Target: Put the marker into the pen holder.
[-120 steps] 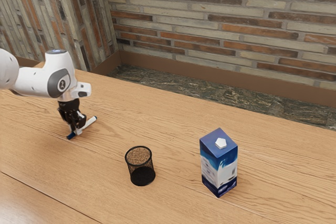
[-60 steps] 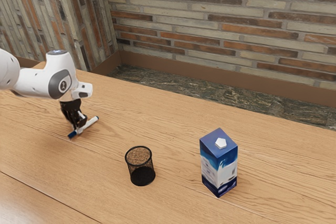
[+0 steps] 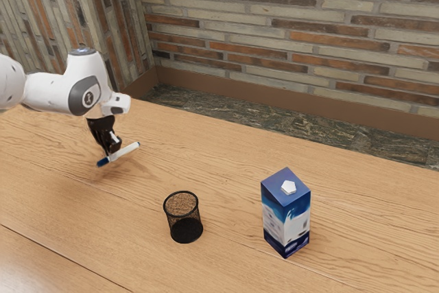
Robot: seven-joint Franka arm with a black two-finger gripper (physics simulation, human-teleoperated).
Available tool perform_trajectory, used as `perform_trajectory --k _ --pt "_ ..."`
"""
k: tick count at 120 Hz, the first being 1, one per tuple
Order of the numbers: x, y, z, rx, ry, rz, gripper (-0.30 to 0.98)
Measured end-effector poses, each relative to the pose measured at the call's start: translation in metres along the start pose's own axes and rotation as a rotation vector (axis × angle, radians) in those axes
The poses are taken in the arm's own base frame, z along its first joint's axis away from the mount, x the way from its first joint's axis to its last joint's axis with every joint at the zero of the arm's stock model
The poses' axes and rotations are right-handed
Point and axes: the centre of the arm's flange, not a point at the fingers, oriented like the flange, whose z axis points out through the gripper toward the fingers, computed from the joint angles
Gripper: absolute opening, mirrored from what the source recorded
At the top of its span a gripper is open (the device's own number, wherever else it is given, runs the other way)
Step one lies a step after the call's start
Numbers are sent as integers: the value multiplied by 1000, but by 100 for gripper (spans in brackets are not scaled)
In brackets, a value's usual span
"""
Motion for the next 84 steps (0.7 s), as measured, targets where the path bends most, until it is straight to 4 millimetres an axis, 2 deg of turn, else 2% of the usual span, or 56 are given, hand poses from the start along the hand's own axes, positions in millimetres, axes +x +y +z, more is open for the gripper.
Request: perform_trajectory --k 6,12,18,23,32,38,53,59,64,68,84 --pt "8 19 -35 18 20 32 -7" --pt "15 48 -74 36 36 77 -8" --pt "20 86 -102 47 38 132 -8" --pt "17 124 -115 55 22 183 -8" --pt "4 196 -133 73 -5 275 -9" --pt "-10 237 -138 77 -20 322 -9" --pt "-33 329 -127 65 -71 438 -9" --pt "-41 355 -123 61 -87 471 -9" --pt "-46 359 -120 57 -99 467 -9" --pt "-48 347 -119 53 -106 435 -9" --pt "-61 238 -113 24 -132 194 -8"
